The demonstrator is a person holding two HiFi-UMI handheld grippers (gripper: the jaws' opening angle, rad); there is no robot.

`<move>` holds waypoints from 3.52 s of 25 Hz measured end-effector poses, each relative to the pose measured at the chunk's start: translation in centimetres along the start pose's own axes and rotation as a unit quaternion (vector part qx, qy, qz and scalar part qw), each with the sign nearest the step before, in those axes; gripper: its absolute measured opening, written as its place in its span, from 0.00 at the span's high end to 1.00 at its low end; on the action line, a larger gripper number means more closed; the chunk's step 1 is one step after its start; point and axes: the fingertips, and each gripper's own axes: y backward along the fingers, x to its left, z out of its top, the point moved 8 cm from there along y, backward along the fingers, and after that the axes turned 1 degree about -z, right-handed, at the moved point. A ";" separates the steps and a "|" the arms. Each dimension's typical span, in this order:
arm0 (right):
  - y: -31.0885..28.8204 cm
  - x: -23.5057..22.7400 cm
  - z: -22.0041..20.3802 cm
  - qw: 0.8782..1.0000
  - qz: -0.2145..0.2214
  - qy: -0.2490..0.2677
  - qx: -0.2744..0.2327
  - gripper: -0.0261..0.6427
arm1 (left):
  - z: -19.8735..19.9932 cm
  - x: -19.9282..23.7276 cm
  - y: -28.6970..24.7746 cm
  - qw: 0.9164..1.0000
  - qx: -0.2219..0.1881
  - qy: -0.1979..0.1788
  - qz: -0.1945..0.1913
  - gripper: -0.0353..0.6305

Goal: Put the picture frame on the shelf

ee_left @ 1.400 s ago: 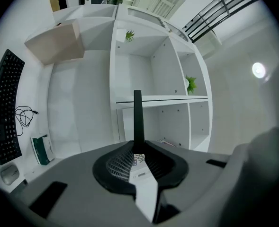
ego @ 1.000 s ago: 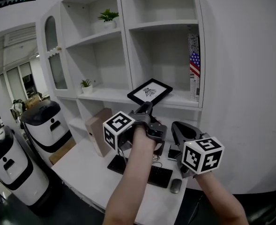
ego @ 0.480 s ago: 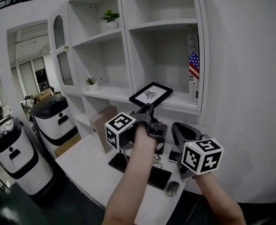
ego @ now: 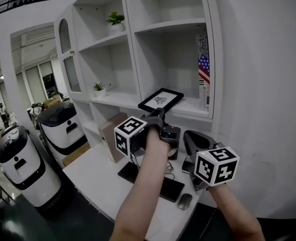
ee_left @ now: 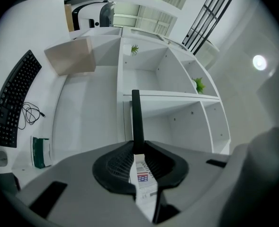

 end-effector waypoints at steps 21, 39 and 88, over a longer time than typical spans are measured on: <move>1.5 -1.9 0.4 1.000 -0.003 0.002 -0.002 0.96 | -1.6 -1.0 -2.2 0.999 -0.023 -0.015 0.025 0.85; 1.8 -2.0 -0.3 1.000 -0.007 0.000 0.005 0.96 | -1.4 -0.4 -3.2 1.000 0.006 -0.023 0.013 0.84; -0.6 0.4 -2.9 0.999 -0.039 0.009 0.017 0.96 | 3.9 -1.2 0.3 0.781 0.063 -0.621 -0.020 0.61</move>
